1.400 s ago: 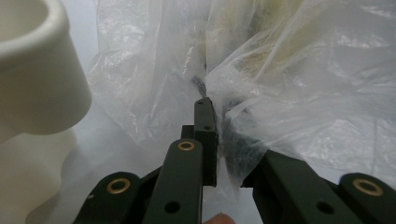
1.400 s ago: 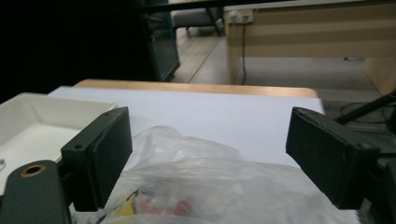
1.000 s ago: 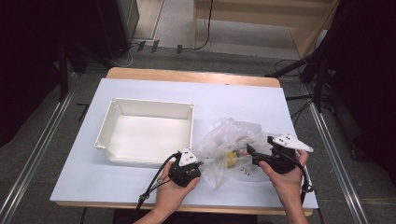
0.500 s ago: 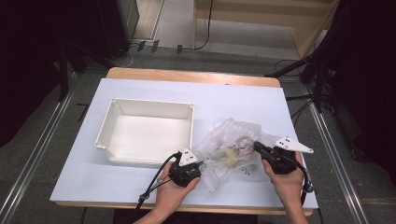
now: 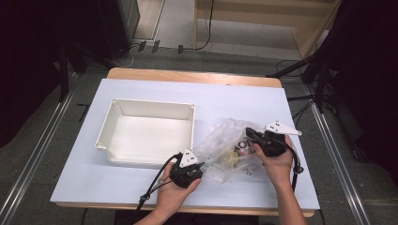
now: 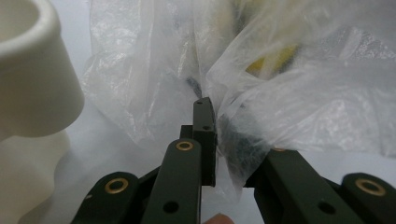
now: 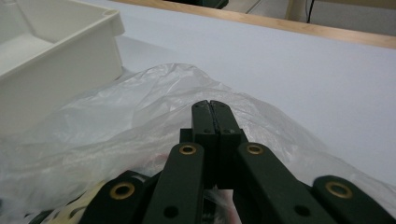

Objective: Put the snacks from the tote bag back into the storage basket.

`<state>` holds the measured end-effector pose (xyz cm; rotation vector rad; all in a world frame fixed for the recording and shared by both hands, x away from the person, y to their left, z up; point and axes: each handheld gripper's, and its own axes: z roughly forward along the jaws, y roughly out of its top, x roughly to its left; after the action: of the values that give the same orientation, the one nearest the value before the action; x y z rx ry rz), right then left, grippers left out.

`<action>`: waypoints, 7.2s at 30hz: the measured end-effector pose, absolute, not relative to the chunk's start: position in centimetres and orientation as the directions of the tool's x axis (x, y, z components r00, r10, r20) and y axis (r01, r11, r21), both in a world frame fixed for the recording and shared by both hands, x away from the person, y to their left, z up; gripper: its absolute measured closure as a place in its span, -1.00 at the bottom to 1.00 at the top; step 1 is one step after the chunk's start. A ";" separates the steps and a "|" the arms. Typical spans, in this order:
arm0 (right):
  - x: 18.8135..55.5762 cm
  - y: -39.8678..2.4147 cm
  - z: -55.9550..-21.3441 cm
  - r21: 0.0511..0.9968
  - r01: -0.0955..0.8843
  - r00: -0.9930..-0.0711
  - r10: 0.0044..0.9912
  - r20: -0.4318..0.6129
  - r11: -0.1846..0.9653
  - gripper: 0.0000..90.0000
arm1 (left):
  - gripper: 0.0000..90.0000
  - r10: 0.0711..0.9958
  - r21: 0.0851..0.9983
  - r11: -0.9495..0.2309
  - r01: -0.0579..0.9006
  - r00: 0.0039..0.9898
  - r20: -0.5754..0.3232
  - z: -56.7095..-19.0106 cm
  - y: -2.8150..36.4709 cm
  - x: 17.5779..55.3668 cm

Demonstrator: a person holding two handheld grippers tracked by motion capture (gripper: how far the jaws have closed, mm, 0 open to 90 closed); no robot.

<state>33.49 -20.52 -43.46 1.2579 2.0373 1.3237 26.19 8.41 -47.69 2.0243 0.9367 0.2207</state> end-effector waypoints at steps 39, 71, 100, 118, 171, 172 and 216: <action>27.2 -25.5 -41.6 0.867 0.498 -0.425 0.863 0.272 -0.028 0.00 | 0.75 0.677 0.729 -0.378 0.570 0.708 -0.203 -47.9 8.0 26.7; 23.6 -22.6 -44.8 0.776 0.617 -0.477 0.847 0.235 0.132 0.60 | 0.75 0.674 0.729 -0.379 0.569 0.710 -0.203 -47.9 8.0 26.7; 26.0 -22.4 -44.3 0.839 0.540 -0.455 0.862 0.225 0.066 1.00 | 0.76 0.673 0.728 -0.381 0.570 0.711 -0.204 -47.9 8.0 26.7; 26.3 -23.0 -47.9 0.697 0.701 -0.403 0.890 0.212 0.151 0.60 | 0.78 0.675 0.726 -0.378 0.575 0.707 -0.209 -47.9 8.1 26.8; 25.2 -22.2 -40.1 0.943 0.332 -0.362 0.924 0.120 0.007 0.11 | 0.86 0.685 0.755 -0.370 0.541 0.708 -0.172 -47.8 7.0 26.5; 25.9 -22.9 -40.2 0.941 0.338 -0.311 0.940 0.137 -0.025 -0.05 | 0.86 0.687 0.754 -0.367 0.544 0.706 -0.176 -47.8 7.0 26.5; 32.9 -24.0 -44.5 0.820 0.573 -0.390 0.881 0.267 0.005 0.99 | 0.79 0.763 0.829 -0.296 0.475 0.639 -0.093 -44.3 2.9 28.9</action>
<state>32.86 -23.98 -44.51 1.5023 1.9656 1.3359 28.95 2.88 -44.34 1.9546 0.9727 0.4016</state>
